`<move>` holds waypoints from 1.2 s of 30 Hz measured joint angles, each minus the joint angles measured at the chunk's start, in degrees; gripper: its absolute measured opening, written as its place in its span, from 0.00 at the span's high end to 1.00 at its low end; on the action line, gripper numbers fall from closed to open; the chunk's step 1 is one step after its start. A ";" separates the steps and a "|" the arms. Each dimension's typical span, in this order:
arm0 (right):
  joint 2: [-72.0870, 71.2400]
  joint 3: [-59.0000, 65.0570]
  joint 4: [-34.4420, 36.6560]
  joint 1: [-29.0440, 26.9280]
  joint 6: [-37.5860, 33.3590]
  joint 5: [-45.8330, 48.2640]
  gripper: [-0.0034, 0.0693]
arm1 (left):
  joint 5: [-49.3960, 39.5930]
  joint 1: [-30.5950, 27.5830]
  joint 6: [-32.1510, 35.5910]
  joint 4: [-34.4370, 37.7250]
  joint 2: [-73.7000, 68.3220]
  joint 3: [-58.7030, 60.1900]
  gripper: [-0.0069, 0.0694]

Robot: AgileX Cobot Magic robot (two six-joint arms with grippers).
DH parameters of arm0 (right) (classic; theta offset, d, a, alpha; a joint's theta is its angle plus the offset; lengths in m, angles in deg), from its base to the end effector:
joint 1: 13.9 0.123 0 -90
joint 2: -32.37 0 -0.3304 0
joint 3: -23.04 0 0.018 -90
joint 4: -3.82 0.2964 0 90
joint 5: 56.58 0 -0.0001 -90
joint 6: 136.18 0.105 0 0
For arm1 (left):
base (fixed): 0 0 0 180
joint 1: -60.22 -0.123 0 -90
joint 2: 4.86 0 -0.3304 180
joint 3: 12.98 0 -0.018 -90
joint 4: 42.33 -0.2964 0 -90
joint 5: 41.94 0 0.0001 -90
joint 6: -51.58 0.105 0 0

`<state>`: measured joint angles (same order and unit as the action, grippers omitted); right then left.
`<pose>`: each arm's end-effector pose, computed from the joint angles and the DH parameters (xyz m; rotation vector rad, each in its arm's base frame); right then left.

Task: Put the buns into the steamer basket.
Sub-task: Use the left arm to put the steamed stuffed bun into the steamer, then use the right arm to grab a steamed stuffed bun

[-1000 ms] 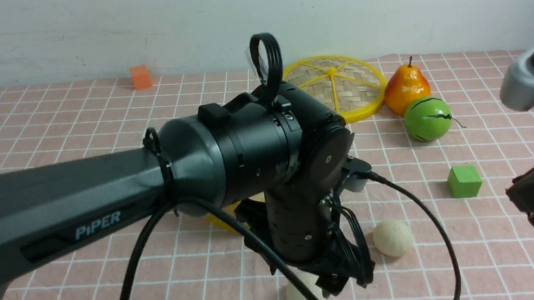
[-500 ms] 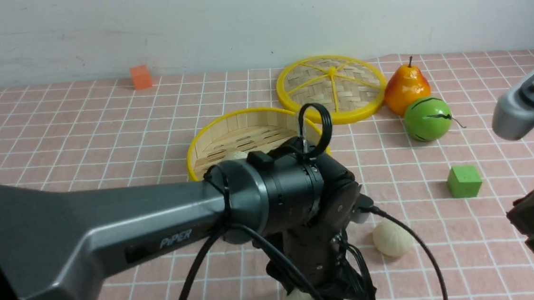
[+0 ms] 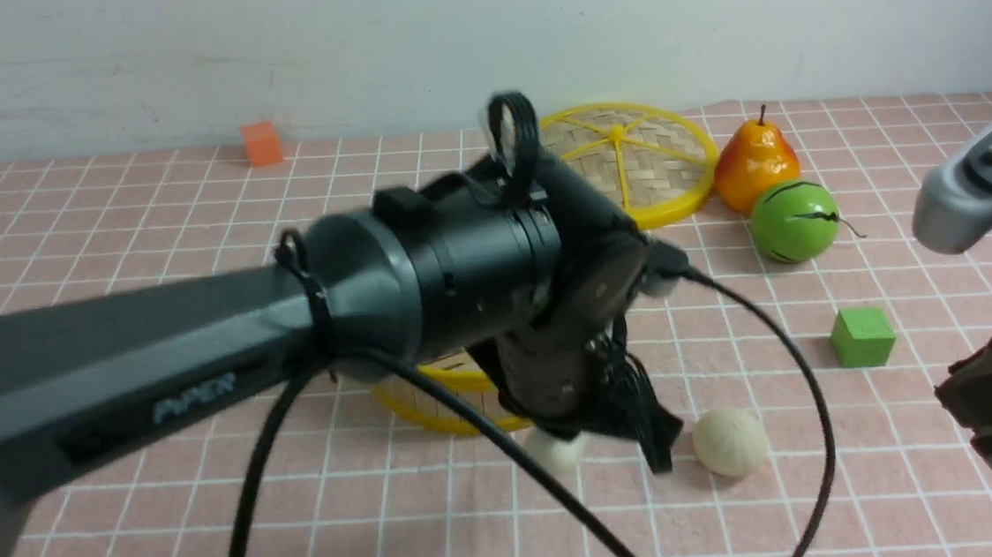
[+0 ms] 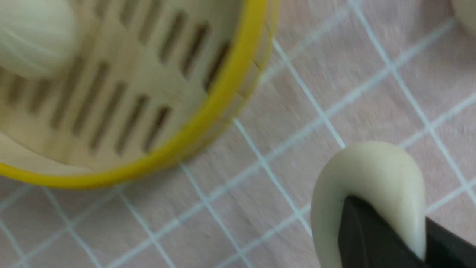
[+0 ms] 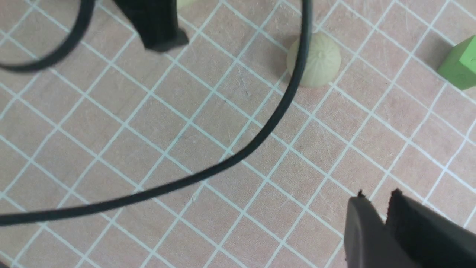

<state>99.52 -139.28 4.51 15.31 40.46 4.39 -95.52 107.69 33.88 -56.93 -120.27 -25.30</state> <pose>0.1952 0.1104 0.3852 -0.7135 2.4543 0.1912 0.3379 -0.3369 0.2780 0.8275 2.5437 -0.0296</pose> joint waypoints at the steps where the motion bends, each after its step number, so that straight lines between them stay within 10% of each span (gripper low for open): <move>1: 0.00 0.00 0.00 0.00 0.00 -0.53 0.80 | 0.00 -1.19 0.00 -0.43 0.27 -1.64 0.91; 12: 0.00 0.00 0.00 0.00 0.00 -2.34 0.79 | 2.82 -11.96 0.06 -0.55 -8.89 -11.01 0.86; 24: 1.00 0.00 -0.06 0.00 0.00 -2.36 0.77 | 5.06 -11.90 0.00 -1.66 -14.70 -12.65 0.30; 36: 3.36 -4.61 -5.88 0.00 5.35 -6.02 0.76 | -4.51 -11.79 0.33 -1.20 -0.90 -17.84 0.21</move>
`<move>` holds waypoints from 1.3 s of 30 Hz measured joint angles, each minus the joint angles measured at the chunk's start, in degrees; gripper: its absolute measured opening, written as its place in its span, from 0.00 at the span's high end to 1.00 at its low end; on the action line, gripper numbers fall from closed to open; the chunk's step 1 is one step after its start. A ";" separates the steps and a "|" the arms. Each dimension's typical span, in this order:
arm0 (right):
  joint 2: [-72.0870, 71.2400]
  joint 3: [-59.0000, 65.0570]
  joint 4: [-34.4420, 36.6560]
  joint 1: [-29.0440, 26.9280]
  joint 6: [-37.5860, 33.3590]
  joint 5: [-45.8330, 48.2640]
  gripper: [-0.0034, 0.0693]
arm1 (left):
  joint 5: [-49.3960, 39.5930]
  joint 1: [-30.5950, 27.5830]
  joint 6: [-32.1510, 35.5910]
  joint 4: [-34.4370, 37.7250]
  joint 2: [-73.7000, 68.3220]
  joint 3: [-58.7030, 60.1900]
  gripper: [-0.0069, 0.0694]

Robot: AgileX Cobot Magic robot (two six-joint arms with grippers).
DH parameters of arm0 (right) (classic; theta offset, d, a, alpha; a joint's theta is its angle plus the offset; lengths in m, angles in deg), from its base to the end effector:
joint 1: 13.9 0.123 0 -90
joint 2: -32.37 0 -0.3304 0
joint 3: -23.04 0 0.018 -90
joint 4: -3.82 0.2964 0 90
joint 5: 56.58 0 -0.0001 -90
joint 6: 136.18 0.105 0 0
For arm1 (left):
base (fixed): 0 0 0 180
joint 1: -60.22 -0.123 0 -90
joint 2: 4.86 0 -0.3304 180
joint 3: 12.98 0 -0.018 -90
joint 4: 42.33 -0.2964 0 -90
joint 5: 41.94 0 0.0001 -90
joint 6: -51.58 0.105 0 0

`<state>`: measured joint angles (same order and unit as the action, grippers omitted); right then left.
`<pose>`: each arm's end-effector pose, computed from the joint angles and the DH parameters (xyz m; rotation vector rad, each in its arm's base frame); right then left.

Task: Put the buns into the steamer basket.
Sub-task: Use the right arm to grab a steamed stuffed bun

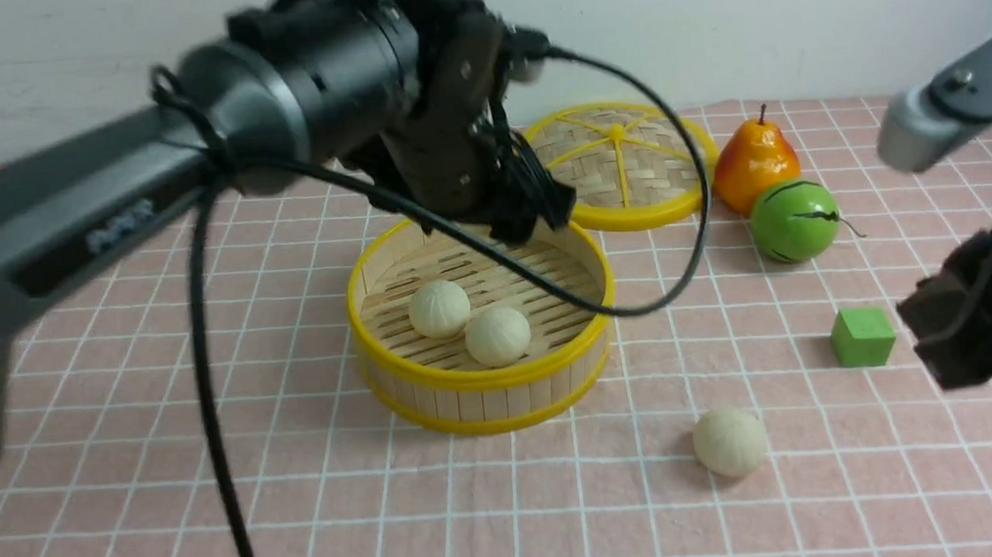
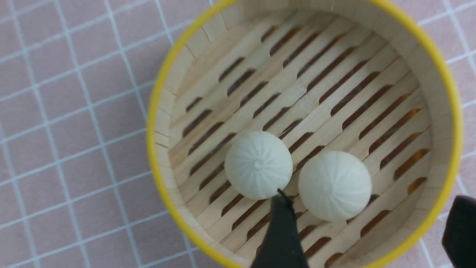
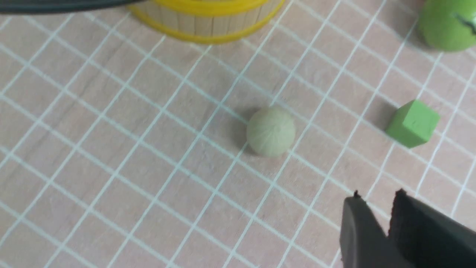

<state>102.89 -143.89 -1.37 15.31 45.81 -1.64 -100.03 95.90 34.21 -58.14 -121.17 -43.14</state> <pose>0.2236 0.1161 0.4071 -0.5970 2.3425 0.1368 0.4220 -0.2731 0.3751 0.4780 2.4183 -0.0429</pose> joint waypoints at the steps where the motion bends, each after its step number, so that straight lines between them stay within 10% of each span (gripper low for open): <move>1: 0.00 0.00 -0.15 0.00 0.00 0.00 0.76 | -0.33 0.00 0.00 0.01 0.44 0.00 0.21; 7: 5.99 -4.42 -1.29 0.00 1.36 -0.41 0.76 | -7.81 0.00 1.41 -1.73 14.19 -0.57 0.29; 21: 34.70 -13.58 0.22 0.00 2.01 2.69 0.59 | -13.30 0.00 0.73 3.59 47.88 12.30 0.91; 30: 45.13 -13.97 1.58 -2.88 4.92 -0.62 0.36 | -12.93 0.00 0.78 4.91 66.82 39.75 0.93; 39: 49.02 -14.09 5.20 -3.54 2.75 -3.83 0.50 | -12.40 0.00 0.78 4.57 72.96 50.13 0.93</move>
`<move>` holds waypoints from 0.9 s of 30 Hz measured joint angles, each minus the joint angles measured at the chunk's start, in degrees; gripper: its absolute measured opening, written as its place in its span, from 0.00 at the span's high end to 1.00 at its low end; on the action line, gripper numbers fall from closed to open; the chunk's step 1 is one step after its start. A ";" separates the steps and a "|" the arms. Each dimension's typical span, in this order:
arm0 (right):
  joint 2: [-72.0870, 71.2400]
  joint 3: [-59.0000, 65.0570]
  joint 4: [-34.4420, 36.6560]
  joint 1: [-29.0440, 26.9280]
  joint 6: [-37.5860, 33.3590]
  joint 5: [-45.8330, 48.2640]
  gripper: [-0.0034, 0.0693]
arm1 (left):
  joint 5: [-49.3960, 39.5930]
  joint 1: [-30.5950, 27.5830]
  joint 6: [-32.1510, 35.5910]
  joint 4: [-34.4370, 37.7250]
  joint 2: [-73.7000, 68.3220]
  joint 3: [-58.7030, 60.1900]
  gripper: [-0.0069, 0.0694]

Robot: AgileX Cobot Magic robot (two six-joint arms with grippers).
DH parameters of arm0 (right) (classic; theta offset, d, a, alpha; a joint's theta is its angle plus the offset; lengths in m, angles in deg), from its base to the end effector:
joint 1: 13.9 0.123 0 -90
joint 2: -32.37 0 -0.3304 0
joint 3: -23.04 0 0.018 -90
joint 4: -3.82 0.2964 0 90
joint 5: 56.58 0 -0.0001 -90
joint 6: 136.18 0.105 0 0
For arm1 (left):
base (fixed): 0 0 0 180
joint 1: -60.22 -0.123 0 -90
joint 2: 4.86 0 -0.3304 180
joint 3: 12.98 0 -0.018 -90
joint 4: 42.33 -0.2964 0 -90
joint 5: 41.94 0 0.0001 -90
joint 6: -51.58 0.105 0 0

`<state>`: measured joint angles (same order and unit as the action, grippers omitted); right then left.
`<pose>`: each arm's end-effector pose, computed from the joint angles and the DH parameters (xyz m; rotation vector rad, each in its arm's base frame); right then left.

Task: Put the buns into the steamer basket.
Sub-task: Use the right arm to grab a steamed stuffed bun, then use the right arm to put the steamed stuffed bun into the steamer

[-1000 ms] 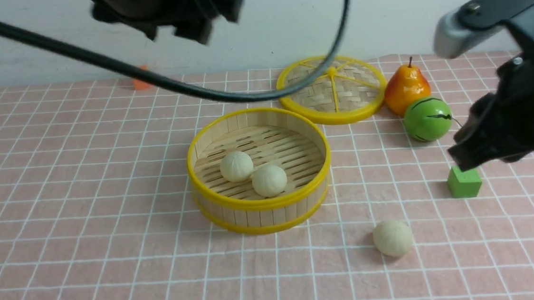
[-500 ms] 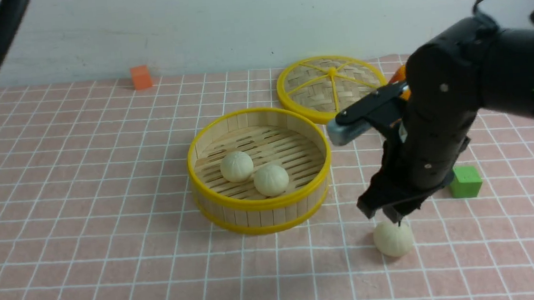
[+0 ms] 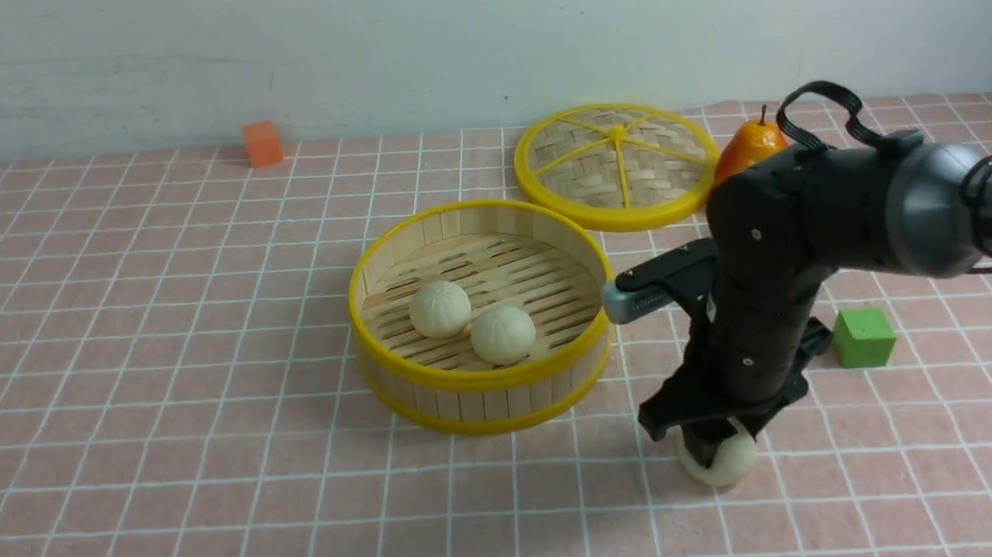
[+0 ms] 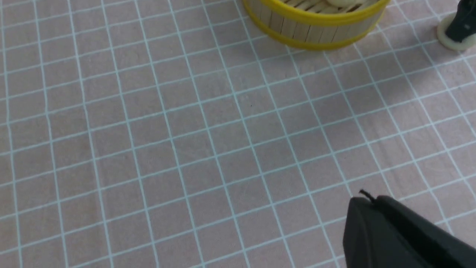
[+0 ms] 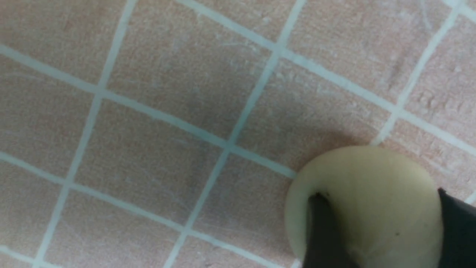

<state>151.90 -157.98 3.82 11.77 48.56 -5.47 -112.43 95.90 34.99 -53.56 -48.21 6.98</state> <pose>0.4062 0.1952 0.1815 -0.5387 2.9166 0.0707 0.0854 -0.0376 0.4280 0.3698 2.2932 -0.2140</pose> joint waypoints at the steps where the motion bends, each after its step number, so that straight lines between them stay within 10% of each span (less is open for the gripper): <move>1: -0.19 -0.18 0.50 0.05 -0.73 0.31 0.56 | -0.14 0.00 0.00 0.00 0.00 0.34 0.93; 7: -3.21 -6.93 0.95 0.12 -2.11 7.41 0.92 | 0.02 0.00 0.00 -0.07 0.00 1.29 0.93; 20: 4.05 -29.10 4.81 2.18 -3.02 2.73 0.90 | 0.22 0.00 0.00 0.09 0.00 1.29 0.93; 27: 14.91 -31.43 9.10 2.18 -3.02 -10.77 0.68 | 0.22 0.00 0.00 1.26 0.00 1.29 0.93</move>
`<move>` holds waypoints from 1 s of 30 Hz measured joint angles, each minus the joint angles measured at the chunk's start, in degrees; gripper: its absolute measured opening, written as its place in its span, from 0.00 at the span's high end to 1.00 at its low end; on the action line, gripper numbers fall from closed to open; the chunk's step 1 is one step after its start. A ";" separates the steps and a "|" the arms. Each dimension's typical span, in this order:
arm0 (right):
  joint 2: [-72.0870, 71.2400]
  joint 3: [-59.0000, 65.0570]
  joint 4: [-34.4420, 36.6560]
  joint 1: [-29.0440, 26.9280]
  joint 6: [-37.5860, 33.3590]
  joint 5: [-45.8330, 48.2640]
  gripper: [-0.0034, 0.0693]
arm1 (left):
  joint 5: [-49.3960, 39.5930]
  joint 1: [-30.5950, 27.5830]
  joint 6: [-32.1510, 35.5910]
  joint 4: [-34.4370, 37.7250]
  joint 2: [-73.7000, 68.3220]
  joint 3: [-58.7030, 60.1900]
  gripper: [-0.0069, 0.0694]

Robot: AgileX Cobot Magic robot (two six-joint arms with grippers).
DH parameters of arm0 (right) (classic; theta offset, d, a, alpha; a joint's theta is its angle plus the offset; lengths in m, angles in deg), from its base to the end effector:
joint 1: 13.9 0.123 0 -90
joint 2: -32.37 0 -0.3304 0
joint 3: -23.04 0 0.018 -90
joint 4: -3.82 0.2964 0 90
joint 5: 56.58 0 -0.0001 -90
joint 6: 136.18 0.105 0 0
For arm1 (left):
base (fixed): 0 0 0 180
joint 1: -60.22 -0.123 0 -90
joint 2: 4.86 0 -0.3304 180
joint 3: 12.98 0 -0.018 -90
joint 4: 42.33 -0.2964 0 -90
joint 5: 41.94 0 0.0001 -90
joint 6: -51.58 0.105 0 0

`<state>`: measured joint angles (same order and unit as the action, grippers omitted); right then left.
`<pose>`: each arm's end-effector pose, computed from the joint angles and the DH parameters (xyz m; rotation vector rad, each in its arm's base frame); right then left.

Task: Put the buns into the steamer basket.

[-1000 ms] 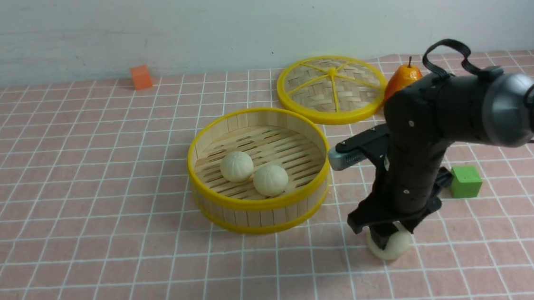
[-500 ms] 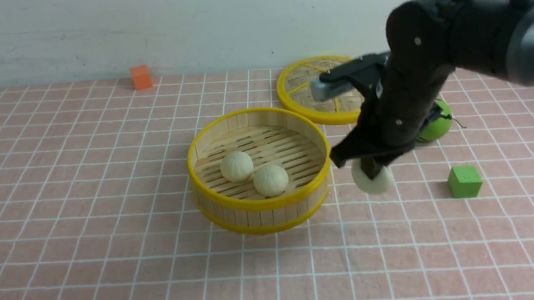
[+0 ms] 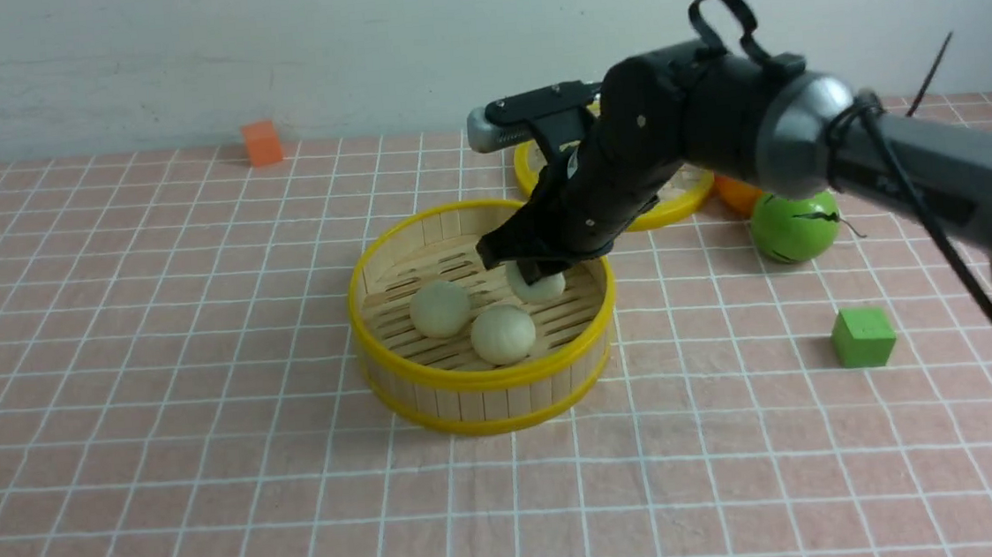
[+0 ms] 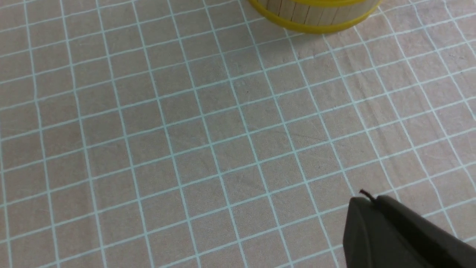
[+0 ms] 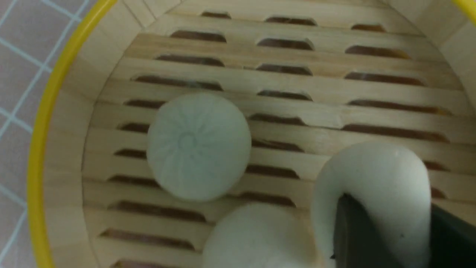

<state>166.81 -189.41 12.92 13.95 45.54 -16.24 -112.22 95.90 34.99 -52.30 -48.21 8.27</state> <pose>0.5160 0.2848 0.2326 -0.4625 2.4716 0.3941 0.0859 -0.0406 0.4204 0.3785 2.3171 -0.2308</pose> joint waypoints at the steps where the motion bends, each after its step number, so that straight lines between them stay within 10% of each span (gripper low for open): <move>1: 1.55 -0.33 0.73 0.00 0.00 -1.59 0.60 | 0.00 0.00 0.00 0.50 0.00 0.00 0.93; 15: -1.94 -6.95 -5.85 0.00 0.00 9.13 0.26 | -0.99 0.00 0.00 1.41 0.00 0.00 0.93; 24: -14.94 -9.28 -10.99 0.00 -2.15 26.89 0.45 | -1.05 0.00 0.00 1.47 0.00 0.00 0.93; 30: -28.57 -3.14 -9.46 0.00 -5.87 31.18 0.74 | -1.05 0.00 0.00 1.61 0.00 0.00 0.93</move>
<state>138.25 -192.56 3.46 13.95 39.66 14.93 -113.27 95.90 34.99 -50.69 -48.21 8.27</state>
